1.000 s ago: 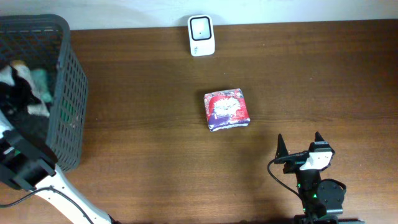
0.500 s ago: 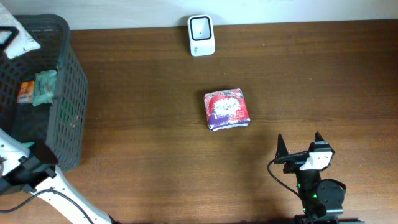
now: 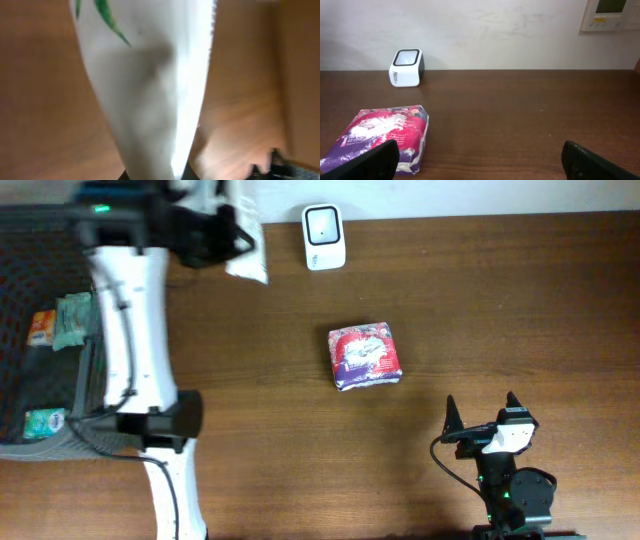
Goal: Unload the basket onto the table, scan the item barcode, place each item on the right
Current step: 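Place the white tube upright-lying beside the pink package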
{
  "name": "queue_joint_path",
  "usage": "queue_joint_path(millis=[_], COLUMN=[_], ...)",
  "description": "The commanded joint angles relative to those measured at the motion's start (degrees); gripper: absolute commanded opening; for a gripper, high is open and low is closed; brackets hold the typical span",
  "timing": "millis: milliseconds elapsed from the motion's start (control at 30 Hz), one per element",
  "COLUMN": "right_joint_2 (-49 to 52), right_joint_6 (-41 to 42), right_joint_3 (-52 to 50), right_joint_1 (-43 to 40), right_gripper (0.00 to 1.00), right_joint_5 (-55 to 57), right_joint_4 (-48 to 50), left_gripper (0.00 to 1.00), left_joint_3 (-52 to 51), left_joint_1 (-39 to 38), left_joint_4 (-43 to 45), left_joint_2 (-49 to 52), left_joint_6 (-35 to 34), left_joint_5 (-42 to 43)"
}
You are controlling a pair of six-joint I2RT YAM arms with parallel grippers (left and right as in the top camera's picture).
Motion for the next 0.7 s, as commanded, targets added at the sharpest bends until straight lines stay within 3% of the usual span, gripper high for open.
queue_joint_path(millis=[0,133,267,400,667], right_joint_2=[-0.4,-0.4,-0.4,-0.4,-0.4], right_joint_6=[0.0,0.0,0.1,0.0,0.1], right_joint_3=[-0.5,-0.5,-0.5,-0.5,-0.5], right_joint_1=[0.5,0.5,0.5,0.5,0.5], right_gripper=[0.99,0.99,0.99,0.98,0.99], right_joint_5=[0.5,0.5,0.5,0.5,0.5], right_joint_4=[-0.2,-0.2,-0.2,-0.2,-0.2], left_gripper=[0.0,0.0,0.0,0.0,0.0], left_joint_3=[-8.5,-22.0,-36.7,-49.1,-57.9], left_joint_1=[-8.3,-15.6,-19.8,-23.0,-28.9], left_joint_4=[0.3,1.5,9.1,17.6,31.7], left_joint_2=[-2.4,-2.4,-2.4,-2.4,-2.4], left_joint_6=[-3.1,-11.4,-14.9,-22.8,-25.4], left_joint_5=[-14.4,-24.9,-25.3,-23.2,-22.3])
